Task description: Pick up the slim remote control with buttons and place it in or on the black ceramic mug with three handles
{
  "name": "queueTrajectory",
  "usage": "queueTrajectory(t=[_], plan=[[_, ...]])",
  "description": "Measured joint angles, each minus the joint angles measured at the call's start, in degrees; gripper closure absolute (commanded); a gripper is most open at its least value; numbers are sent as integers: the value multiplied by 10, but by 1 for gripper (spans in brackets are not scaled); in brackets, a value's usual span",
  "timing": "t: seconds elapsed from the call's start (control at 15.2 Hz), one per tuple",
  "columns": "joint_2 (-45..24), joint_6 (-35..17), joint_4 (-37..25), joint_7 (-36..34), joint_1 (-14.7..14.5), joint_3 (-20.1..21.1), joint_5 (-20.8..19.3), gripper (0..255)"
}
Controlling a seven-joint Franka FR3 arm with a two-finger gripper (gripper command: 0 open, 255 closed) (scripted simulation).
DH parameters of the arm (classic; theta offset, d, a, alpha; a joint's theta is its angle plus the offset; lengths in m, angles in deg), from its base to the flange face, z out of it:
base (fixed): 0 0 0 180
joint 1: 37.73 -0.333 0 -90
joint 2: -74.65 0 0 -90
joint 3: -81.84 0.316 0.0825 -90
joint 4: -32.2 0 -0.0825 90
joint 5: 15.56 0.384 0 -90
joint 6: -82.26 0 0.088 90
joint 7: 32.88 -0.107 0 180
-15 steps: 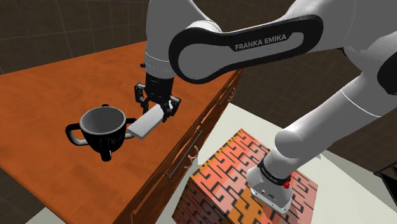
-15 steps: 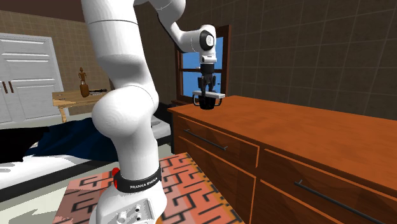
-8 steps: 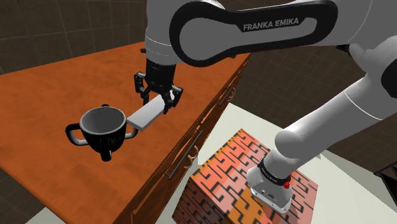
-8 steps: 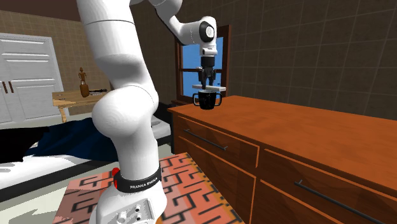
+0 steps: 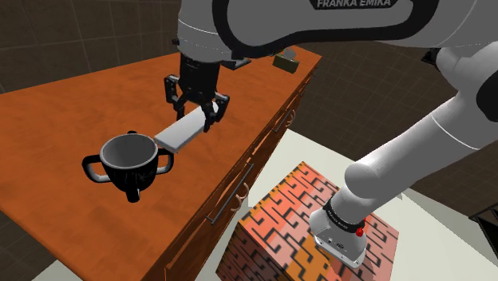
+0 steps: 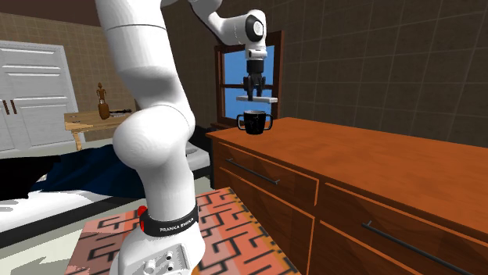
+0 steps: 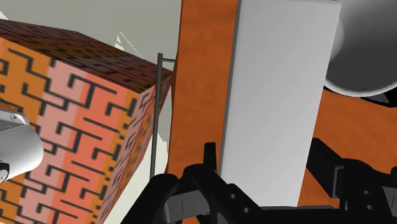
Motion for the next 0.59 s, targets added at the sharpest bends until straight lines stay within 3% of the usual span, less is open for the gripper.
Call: queueTrajectory(t=[0.13, 0.26, 0.4, 0.59], plan=[[-70, 5, -42, -53, 4, 40, -61, 255], [-163, 24, -99, -123, -25, 62, -148, 255], [-254, 52, -168, -184, -94, 47, -232, 255], [-348, 96, -275, -229, -199, 6, -307, 255]])
